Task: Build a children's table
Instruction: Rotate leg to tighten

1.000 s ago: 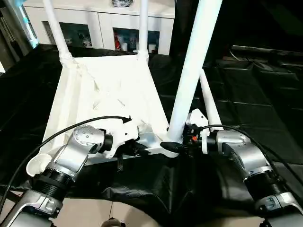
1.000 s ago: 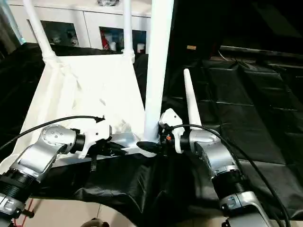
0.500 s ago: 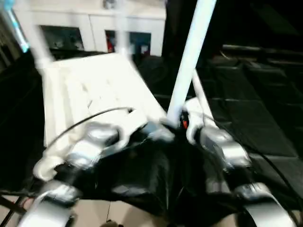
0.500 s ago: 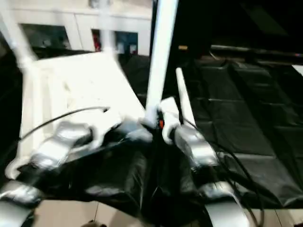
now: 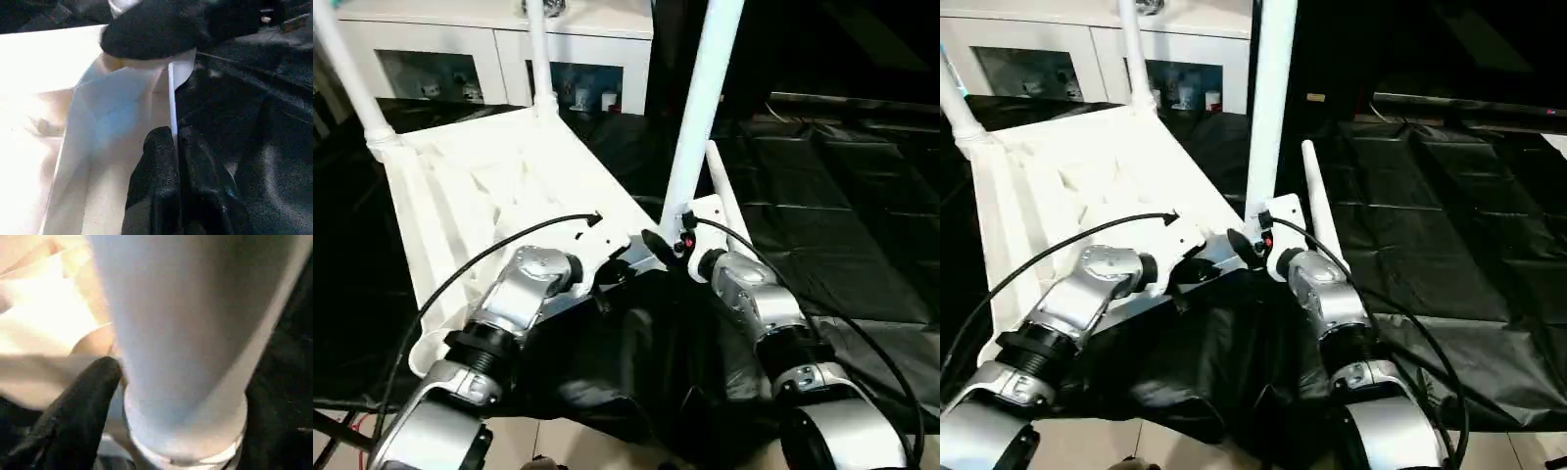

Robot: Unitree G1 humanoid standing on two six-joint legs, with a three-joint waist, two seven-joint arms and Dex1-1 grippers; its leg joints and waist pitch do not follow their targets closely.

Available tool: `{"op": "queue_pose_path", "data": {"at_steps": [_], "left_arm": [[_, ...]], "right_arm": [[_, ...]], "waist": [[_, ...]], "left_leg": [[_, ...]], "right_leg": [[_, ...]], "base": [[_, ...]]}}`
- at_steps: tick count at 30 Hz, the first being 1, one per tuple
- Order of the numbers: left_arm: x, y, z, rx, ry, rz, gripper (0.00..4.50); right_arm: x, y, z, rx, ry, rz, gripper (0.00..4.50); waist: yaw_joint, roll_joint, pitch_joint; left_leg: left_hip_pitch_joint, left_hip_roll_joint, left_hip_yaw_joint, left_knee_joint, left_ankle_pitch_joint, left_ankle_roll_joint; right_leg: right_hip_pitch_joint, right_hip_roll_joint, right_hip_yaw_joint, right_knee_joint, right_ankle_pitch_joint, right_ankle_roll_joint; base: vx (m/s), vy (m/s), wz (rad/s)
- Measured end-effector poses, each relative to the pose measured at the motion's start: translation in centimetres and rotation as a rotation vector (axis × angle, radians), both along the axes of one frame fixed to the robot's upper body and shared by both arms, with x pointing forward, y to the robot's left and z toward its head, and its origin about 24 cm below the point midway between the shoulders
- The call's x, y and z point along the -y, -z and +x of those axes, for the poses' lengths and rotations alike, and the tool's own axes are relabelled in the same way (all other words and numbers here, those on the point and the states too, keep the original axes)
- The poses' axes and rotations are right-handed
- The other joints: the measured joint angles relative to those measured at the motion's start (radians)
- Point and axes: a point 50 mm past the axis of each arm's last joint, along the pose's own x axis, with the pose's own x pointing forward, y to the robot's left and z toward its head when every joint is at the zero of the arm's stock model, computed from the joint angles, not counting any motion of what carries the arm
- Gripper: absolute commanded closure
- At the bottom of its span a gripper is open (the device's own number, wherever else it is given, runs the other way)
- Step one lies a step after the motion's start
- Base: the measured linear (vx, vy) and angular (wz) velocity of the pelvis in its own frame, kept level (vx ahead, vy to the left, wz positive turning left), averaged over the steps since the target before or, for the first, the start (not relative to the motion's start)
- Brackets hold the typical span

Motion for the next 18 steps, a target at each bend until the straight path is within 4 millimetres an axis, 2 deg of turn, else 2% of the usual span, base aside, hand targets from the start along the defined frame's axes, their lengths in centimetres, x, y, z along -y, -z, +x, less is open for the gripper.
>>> {"op": "queue_pose_path", "data": {"at_steps": [4, 10, 18], "left_arm": [[-0.4, -0.2, -0.5, 0.01, 0.054, -0.002, 4.5], [-1.4, -0.3, -1.5, 0.015, 0.157, -0.003, 4.5], [-2.0, -0.3, -2.4, -0.021, 0.239, -0.007, 4.5]], "right_arm": [[0.5, -0.1, -0.3, -0.024, -0.072, -0.022, 0.49], [2.2, -0.6, -1.7, -0.024, -0.229, -0.005, 0.49], [3.5, -0.8, -3.1, -0.048, -0.407, -0.06, 0.49]], "waist": [[0.004, 0.001, 0.0], [0.029, 0.001, 0.0], [0.04, 0.002, 0.0]], "left_leg": [[0.0, 0.0, 0.0, -0.003, 0.0, 0.0], [-0.001, 0.0, 0.001, -0.01, 0.0, 0.0], [0.0, 0.0, 0.003, -0.009, 0.0, 0.0]], "right_leg": [[-0.002, 0.0, 0.0, 0.004, 0.001, -0.001], [-0.004, 0.001, 0.0, 0.004, 0.003, -0.005], [-0.004, 0.001, 0.002, 0.004, 0.0, -0.001]], "base": [[0.0, 0.0, 0.0], [0.0, 0.0, 0.0], [0.0, 0.0, 0.0]]}}
